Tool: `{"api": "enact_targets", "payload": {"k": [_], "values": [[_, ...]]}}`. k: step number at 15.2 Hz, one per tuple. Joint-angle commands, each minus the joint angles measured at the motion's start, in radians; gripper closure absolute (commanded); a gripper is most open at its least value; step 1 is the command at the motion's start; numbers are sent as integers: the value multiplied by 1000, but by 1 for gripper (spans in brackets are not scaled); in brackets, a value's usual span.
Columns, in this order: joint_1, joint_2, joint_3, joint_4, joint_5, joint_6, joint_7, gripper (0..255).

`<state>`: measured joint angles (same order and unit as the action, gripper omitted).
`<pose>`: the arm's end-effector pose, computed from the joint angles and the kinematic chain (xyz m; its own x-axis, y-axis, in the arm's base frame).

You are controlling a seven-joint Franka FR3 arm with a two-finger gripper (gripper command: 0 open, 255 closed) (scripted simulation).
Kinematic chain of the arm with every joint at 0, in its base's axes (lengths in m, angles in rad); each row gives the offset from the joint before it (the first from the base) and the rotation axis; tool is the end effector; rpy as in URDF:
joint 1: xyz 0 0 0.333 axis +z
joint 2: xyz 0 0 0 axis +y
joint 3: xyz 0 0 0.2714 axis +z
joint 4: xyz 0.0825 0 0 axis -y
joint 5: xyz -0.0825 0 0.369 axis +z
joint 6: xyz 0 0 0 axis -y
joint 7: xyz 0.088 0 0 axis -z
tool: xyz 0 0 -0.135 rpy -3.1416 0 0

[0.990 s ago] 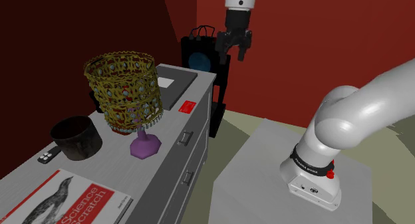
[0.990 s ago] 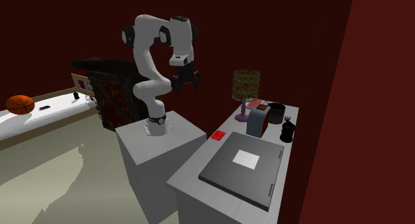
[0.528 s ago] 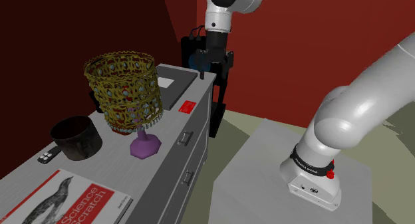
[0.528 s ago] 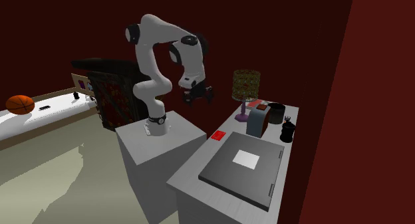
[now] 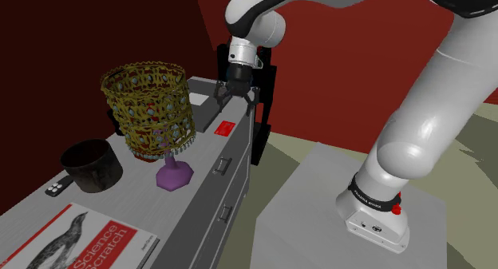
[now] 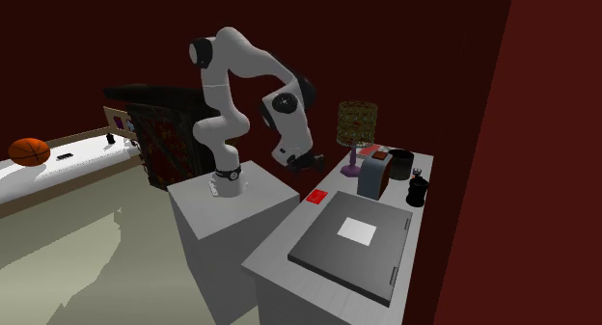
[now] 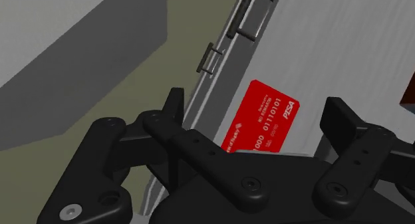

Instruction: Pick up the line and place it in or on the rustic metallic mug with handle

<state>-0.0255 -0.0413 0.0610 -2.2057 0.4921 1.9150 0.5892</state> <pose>0.4797 0.0630 0.3264 0.6618 -0.6004 -0.4489 -0.7225 -0.6706 -0.1683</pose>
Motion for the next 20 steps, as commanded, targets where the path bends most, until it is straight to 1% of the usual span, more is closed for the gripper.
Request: {"api": "enact_targets", "payload": {"k": [1,3,11,18,19,20], "values": [[2,88,2,41,60,31,41,0],[2,144,3,60,105,54,63,0],[27,177,27,9,141,146,46,0],[27,177,27,9,141,146,46,0],[27,177,27,9,141,146,46,255],[27,177,27,9,141,146,46,255]]}}
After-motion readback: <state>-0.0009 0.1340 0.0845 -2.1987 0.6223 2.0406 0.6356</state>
